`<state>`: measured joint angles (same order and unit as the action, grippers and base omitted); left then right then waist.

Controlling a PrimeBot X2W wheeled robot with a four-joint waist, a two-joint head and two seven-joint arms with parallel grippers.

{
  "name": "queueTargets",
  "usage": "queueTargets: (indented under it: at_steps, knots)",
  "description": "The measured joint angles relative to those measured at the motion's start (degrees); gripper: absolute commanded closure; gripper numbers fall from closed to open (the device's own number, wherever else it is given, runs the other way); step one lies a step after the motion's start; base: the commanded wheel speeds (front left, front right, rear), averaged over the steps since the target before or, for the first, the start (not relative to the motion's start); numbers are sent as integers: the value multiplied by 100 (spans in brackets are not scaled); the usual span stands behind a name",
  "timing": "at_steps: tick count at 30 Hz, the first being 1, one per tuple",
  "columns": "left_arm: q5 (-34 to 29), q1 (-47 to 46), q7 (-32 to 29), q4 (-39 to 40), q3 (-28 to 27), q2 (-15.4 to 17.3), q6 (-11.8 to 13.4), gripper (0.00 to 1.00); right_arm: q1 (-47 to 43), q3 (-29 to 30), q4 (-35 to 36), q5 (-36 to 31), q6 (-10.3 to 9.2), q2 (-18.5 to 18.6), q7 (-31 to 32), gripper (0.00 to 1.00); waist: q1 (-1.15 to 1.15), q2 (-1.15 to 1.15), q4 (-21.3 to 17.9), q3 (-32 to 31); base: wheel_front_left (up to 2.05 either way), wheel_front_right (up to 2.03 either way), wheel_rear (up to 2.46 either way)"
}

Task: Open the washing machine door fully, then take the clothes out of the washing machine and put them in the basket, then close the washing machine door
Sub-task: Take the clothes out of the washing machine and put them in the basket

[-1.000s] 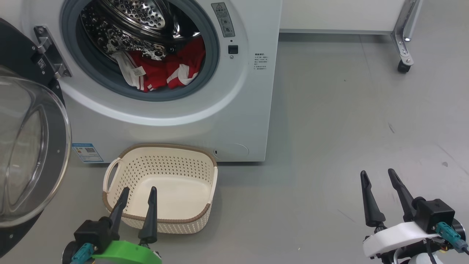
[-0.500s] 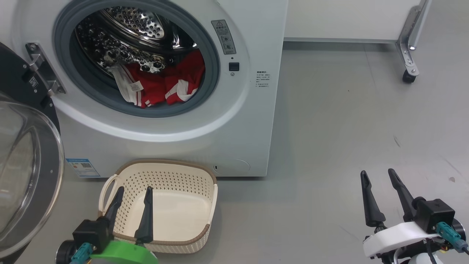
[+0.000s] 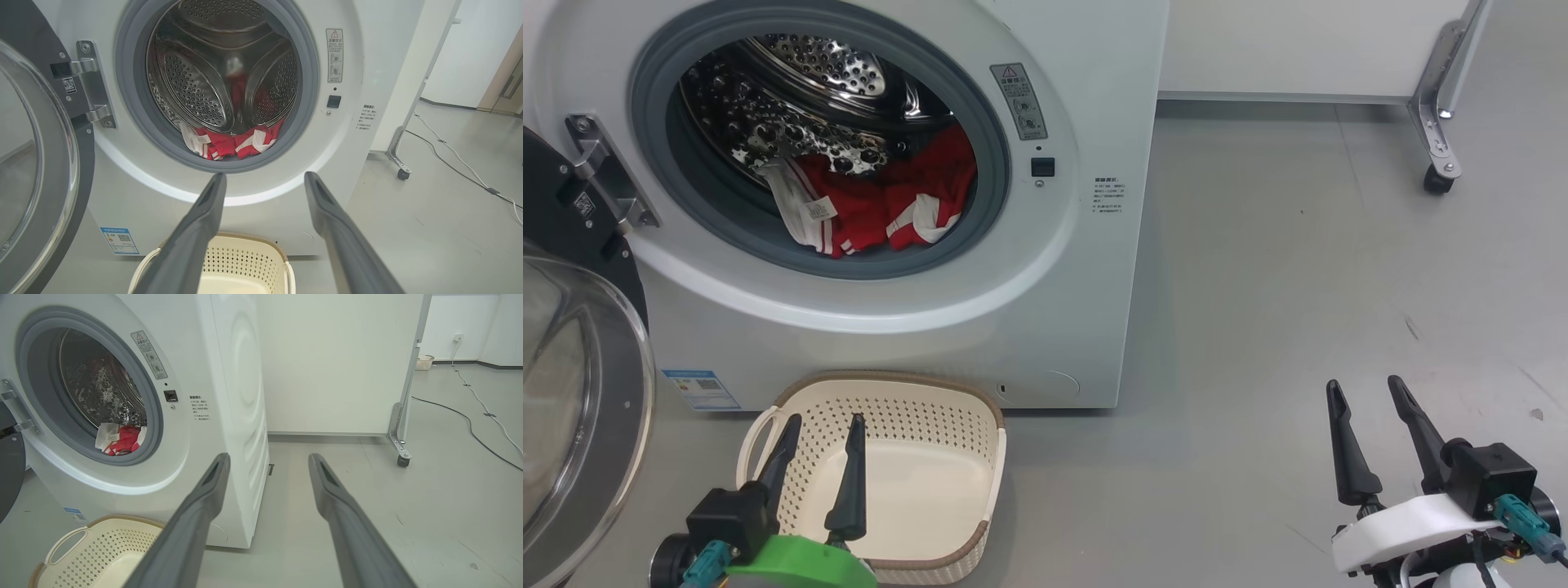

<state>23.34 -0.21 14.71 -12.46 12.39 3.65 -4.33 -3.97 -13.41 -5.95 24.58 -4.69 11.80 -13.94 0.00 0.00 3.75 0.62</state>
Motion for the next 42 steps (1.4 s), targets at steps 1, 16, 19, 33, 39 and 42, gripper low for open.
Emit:
queueTargets:
  at_steps: [1, 16, 19, 33, 39, 42]
  knots:
    - [0, 0, 0, 0, 0, -1, 0, 0, 0, 0, 0, 0, 0, 0, 0, 0, 0, 0, -2, 2, 13, -13, 0]
    - [-76, 0, 0, -5, 5, -21, 0, 0, 1, -3, -4, 0, 0, -2, 0, 0, 0, 0, -24, 27, 1, -1, 0]
    - [-78, 0, 0, -7, 4, -24, 0, 0, 1, -3, -8, 1, 0, -2, 0, 0, 0, 0, -25, 20, 0, 0, 0]
    - [-86, 0, 0, -18, -4, -32, 0, 0, 1, -21, -13, 1, 0, -3, 0, 0, 0, 0, -27, 26, 0, 0, 0]
    - [-86, 0, 0, 4, -62, -36, 3, 0, 2, -62, 7, 0, 1, -4, 0, 0, 0, 0, -37, 72, 0, 0, 0]
    - [-86, 0, 0, 24, -107, -34, 52, 0, 4, -86, 44, 0, 7, -18, 0, 0, 0, 0, -62, 152, 0, 0, 0]
